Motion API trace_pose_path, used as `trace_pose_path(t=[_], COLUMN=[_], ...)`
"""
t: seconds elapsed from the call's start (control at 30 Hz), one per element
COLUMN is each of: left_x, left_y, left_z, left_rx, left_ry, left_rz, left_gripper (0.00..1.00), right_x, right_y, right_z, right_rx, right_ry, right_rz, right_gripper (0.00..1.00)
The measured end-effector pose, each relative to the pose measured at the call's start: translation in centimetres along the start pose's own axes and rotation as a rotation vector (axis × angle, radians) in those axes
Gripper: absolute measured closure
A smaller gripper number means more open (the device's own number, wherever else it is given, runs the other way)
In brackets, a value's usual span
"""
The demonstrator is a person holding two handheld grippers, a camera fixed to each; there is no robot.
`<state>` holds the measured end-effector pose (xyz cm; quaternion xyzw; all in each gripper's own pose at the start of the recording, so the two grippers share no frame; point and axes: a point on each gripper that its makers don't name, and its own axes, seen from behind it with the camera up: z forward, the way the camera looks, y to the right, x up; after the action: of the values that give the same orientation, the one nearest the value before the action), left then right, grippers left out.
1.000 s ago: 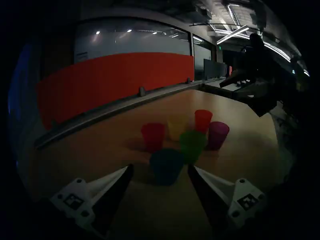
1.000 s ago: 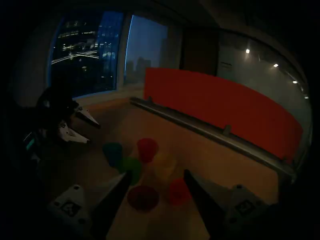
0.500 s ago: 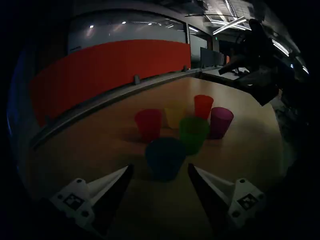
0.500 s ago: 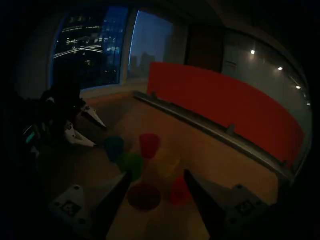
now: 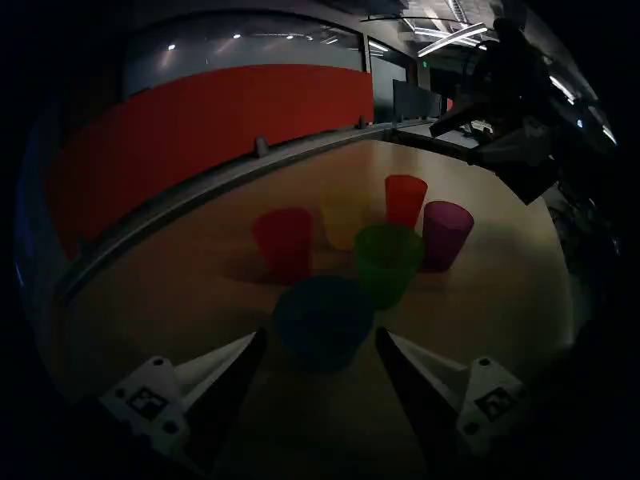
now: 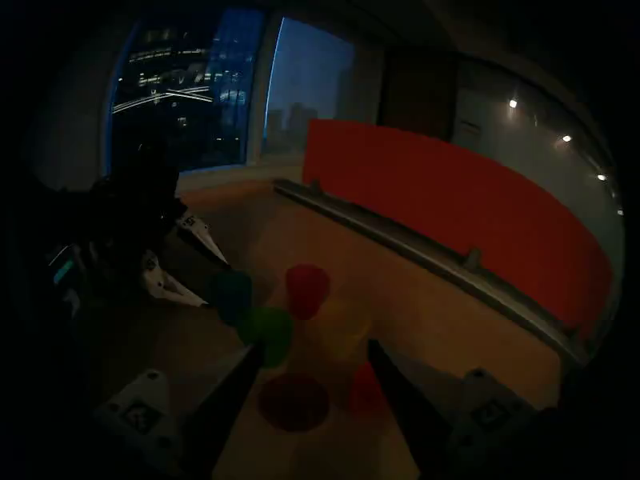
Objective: Pour water
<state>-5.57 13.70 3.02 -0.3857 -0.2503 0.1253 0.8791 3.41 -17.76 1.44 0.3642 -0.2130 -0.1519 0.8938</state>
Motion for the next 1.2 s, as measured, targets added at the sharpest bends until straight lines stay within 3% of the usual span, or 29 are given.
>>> trace_pose_path(t=[0.4, 0.97, 1.2], left_x=[0.5, 0.7, 0.7], left_y=[0.4, 0.6, 0.8], left_z=[1.6, 2.3, 2.2], left_rx=[-0.031, -0.057, -0.056], left_ry=[-0.014, -0.037, -0.038], left_rz=[-0.036, -0.059, -0.041], left_gripper=[0.04, 0.06, 0.07], right_x=[0.0, -0.1, 0.0], right_y=[-0.2, 0.0, -0.2], right_z=[1.0, 1.1, 1.3], right_rx=[0.013, 0.012, 0.014], right_ry=[-0.003, 0.0, 0.003], right_rz=[-0.001, 0.003, 0.007], right_gripper=[0.0, 0.0, 0.0])
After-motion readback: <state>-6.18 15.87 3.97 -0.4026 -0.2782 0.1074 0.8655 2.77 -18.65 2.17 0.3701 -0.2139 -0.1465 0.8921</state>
